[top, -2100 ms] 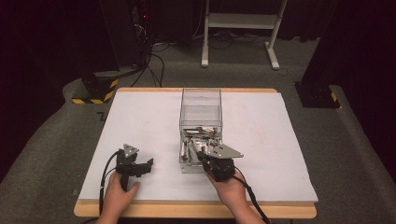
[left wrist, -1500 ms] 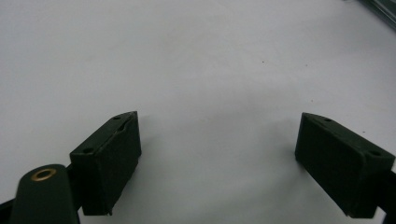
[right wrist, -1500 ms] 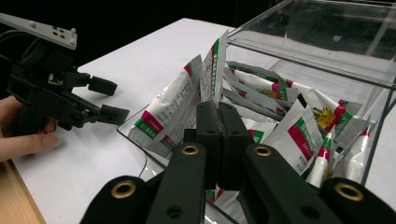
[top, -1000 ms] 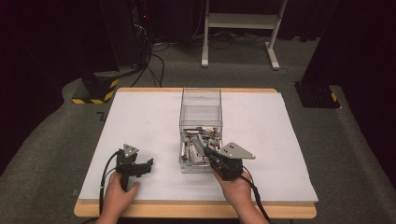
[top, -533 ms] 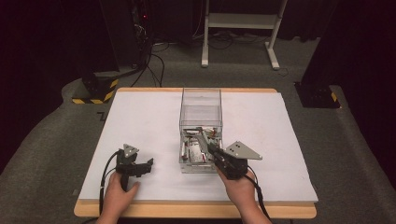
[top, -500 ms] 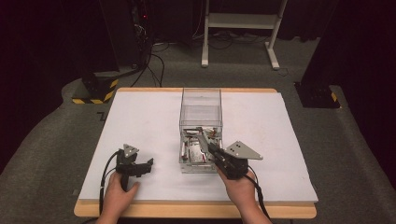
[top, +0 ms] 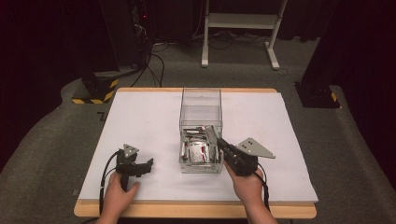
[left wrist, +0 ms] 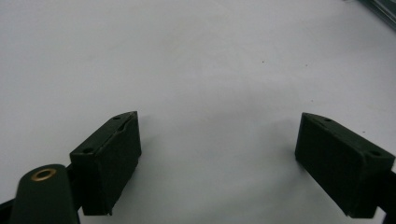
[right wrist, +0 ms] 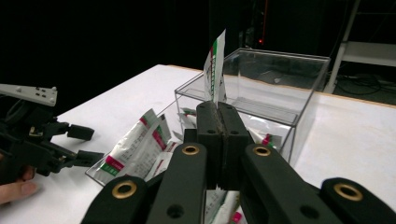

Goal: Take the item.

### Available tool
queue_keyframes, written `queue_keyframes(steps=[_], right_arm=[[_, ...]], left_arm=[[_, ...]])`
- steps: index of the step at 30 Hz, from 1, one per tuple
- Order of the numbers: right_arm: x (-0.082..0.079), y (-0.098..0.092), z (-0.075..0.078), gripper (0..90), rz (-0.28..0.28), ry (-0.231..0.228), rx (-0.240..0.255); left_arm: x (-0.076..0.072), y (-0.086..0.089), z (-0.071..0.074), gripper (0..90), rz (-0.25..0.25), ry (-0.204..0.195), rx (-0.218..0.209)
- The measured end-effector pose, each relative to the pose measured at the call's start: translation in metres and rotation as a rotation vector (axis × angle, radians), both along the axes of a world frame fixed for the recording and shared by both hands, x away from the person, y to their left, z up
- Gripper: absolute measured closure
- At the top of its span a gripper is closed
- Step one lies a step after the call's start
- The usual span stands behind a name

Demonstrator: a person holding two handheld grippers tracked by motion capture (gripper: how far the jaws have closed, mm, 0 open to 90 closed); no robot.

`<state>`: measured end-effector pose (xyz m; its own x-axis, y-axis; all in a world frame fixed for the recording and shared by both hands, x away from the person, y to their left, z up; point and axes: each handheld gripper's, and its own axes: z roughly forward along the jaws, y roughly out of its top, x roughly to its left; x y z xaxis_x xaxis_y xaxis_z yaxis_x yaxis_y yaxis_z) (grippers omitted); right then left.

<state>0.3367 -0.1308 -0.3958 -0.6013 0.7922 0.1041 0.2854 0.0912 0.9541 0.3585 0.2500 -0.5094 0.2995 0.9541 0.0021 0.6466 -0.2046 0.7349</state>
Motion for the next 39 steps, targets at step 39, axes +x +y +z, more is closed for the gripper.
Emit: queue_keyframes(steps=[39], right_arm=[[0.045, -0.052, -0.004, 89.7, -0.215, -0.005, -0.034]], left_arm=[[0.000, 0.000, 0.000, 14.5, 0.000, 0.000, 0.001]])
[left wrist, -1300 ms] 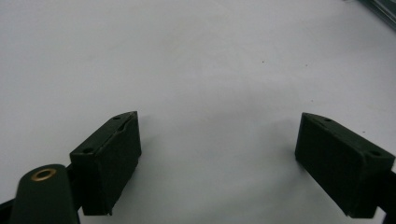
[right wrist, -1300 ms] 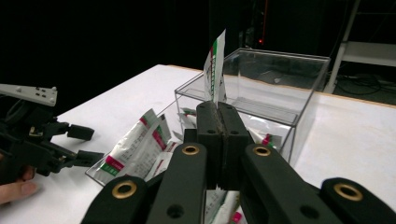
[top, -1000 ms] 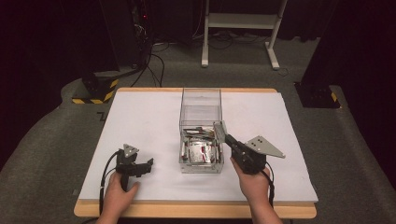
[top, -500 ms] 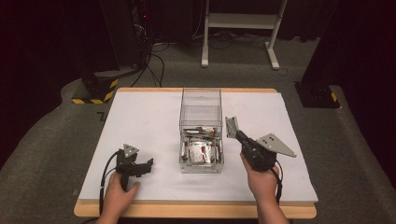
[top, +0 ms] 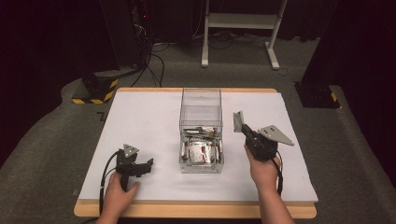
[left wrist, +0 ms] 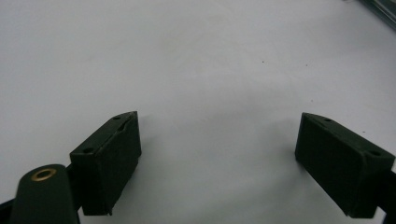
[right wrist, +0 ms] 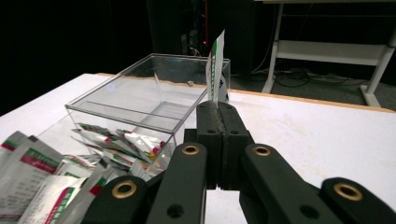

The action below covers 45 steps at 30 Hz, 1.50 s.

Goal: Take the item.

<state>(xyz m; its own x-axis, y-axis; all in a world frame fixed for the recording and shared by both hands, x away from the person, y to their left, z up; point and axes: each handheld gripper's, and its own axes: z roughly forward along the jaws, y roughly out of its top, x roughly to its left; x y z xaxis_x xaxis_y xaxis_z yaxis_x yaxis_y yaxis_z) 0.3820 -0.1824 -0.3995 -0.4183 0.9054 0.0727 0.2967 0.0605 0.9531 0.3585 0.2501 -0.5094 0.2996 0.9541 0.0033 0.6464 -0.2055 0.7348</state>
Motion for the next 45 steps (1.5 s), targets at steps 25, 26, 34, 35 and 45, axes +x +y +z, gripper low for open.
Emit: queue_keyframes(steps=[25, 26, 34, 35, 45], right_arm=[[0.050, 0.002, -0.033, 89.6, -0.052, 0.151, -0.098], [0.053, 0.002, -0.035, 89.6, -0.054, 0.163, -0.100], [0.065, 0.001, -0.051, 89.6, -0.061, 0.239, -0.094], [0.065, 0.001, -0.052, 89.6, -0.060, 0.245, -0.089], [0.071, -0.007, -0.065, 89.2, -0.098, 0.278, -0.091]], left_arm=[[0.000, 0.000, 0.000, 14.5, -0.002, 0.002, 0.003], [0.000, 0.000, 0.000, 14.5, -0.002, 0.002, 0.003], [0.000, 0.000, 0.000, 14.5, -0.003, 0.002, 0.003], [0.000, 0.000, 0.000, 14.5, -0.003, 0.002, 0.003], [0.000, 0.000, 0.000, 14.5, -0.002, 0.002, 0.003]])
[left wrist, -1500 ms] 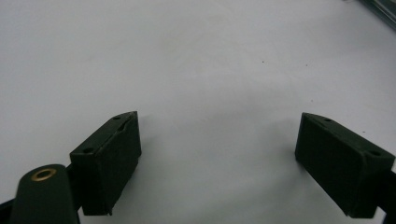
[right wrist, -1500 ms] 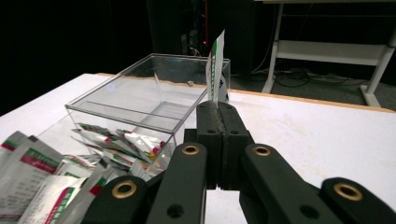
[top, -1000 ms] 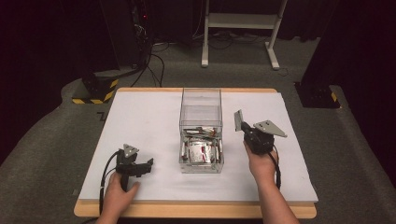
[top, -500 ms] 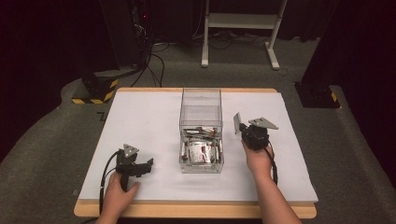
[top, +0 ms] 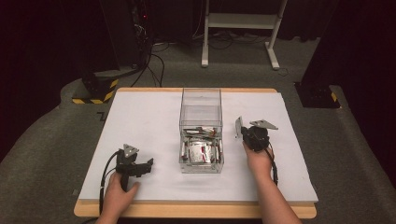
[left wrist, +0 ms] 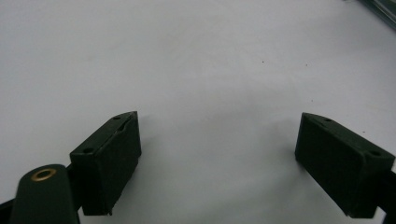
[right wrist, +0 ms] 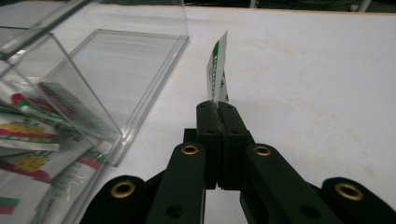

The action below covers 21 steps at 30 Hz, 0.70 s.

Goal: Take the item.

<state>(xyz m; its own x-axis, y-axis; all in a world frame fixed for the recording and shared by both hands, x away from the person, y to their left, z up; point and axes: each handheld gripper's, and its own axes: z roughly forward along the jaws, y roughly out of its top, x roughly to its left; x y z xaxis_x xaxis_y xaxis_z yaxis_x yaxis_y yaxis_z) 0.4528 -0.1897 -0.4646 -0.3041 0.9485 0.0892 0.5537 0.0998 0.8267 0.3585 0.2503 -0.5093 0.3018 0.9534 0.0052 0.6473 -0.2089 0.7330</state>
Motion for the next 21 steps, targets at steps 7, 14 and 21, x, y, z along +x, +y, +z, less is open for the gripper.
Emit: queue_keyframes(steps=[7, 14, 21], right_arm=[[0.005, -0.009, -0.001, 82.3, -0.033, 0.004, -0.033], [0.004, -0.015, 0.005, 65.0, -0.067, -0.021, -0.071], [-0.002, -0.020, 0.012, 62.8, -0.069, -0.039, -0.056]], left_arm=[[0.000, 0.000, 0.000, 14.5, 0.000, 0.000, 0.000], [0.000, 0.000, 0.000, 14.5, 0.000, 0.000, 0.000], [0.000, 0.000, 0.000, 14.4, 0.000, 0.000, -0.001]])
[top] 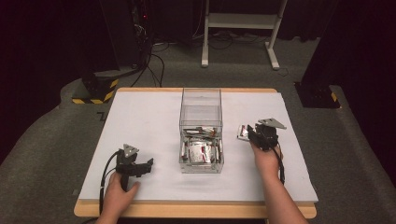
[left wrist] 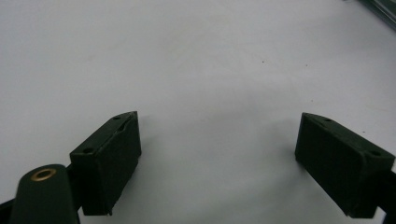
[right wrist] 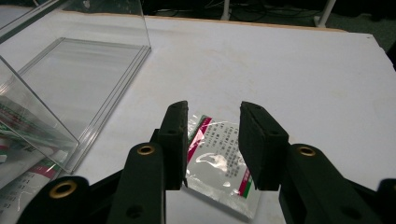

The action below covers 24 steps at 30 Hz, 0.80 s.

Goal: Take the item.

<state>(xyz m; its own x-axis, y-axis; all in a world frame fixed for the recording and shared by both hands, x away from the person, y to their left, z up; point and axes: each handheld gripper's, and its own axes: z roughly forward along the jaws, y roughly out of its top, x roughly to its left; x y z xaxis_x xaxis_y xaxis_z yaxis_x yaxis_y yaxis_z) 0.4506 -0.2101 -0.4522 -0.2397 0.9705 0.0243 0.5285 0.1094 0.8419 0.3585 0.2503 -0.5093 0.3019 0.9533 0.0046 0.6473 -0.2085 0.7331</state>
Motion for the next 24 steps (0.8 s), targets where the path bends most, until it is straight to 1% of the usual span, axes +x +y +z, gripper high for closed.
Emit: queue_keyframes(steps=[2, 10, 17, 22, 24], right_arm=[[-0.001, -0.001, 0.001, 61.3, 0.003, 0.001, 0.002], [-0.003, -0.003, 0.004, 50.1, 0.008, -0.002, 0.028], [-0.006, -0.003, 0.007, 40.5, 0.033, 0.006, 0.059], [-0.011, 0.000, 0.010, 30.9, 0.049, -0.002, 0.052], [-0.015, 0.003, 0.011, 28.5, 0.059, -0.012, 0.044]], left_arm=[[0.000, 0.000, 0.000, 14.5, 0.000, 0.000, 0.000], [0.000, 0.000, 0.000, 14.5, 0.000, 0.000, 0.000], [0.000, 0.000, 0.000, 14.5, 0.000, 0.000, 0.000], [0.000, 0.000, 0.000, 14.5, 0.000, 0.000, 0.000], [0.000, 0.000, 0.000, 14.5, 0.000, 0.000, 0.000]])
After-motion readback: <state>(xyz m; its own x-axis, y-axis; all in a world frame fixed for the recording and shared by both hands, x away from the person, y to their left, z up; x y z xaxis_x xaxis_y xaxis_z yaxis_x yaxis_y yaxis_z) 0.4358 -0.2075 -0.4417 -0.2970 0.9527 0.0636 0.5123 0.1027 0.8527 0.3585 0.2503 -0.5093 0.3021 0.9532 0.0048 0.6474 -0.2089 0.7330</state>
